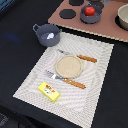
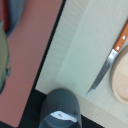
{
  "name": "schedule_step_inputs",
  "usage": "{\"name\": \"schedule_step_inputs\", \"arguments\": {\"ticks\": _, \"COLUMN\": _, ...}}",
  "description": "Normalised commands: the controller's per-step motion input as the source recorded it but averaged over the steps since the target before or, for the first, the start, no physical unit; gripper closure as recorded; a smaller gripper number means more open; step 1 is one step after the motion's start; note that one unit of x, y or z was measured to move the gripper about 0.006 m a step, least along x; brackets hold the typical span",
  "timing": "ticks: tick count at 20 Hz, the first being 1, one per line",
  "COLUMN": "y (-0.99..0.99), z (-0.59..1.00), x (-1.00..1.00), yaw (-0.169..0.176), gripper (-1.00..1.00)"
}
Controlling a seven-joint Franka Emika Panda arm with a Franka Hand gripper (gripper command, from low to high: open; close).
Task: Interact with the objects in diverse but meaningful ways.
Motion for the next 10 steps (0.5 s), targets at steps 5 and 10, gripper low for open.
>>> {"name": "schedule_step_inputs", "arguments": {"ticks": 5, "y": -0.95, "z": 0.10, "x": 0.29, "yaw": 0.000, "gripper": -1.00}}
{"name": "schedule_step_inputs", "arguments": {"ticks": 10, "y": -0.85, "z": 0.55, "x": 0.25, "yaw": 0.000, "gripper": -1.00}}
